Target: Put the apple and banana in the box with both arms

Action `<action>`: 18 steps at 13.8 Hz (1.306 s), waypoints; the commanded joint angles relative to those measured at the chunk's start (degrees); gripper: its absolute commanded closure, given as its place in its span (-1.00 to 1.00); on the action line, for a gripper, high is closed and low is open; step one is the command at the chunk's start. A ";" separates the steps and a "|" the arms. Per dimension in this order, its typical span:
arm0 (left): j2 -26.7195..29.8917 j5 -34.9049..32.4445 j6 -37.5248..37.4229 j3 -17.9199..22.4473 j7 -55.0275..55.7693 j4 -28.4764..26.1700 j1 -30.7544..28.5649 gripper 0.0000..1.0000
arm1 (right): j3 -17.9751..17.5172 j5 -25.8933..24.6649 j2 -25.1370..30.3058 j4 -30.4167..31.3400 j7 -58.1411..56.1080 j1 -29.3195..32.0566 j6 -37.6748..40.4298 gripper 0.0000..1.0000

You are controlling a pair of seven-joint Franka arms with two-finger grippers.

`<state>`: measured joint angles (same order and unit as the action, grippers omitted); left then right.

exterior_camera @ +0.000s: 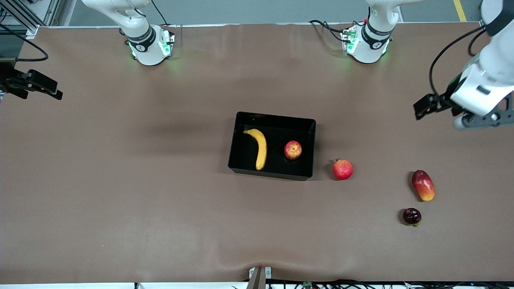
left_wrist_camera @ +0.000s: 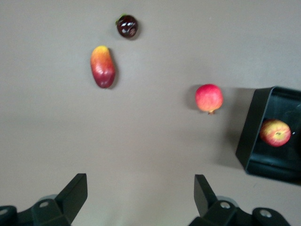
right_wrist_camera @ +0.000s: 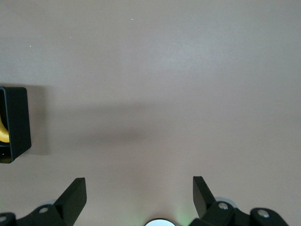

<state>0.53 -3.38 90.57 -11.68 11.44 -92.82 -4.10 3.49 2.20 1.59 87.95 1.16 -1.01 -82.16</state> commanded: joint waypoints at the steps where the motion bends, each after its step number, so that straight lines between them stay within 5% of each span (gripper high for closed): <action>1: 6.14 1.27 0.40 4.03 -1.68 -6.05 2.87 -1.00 | -0.23 -0.26 0.00 -0.76 -0.10 -0.04 0.42 -1.00; 18: 4.04 3.47 -5.23 1.39 -3.79 0.97 -0.04 -1.00 | -0.32 -0.26 -0.09 -0.50 -0.01 -0.22 0.69 -1.00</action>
<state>5.32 -1.07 87.30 -9.84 8.55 -94.38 -3.32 3.33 2.19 1.58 87.95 1.16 -1.23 -82.03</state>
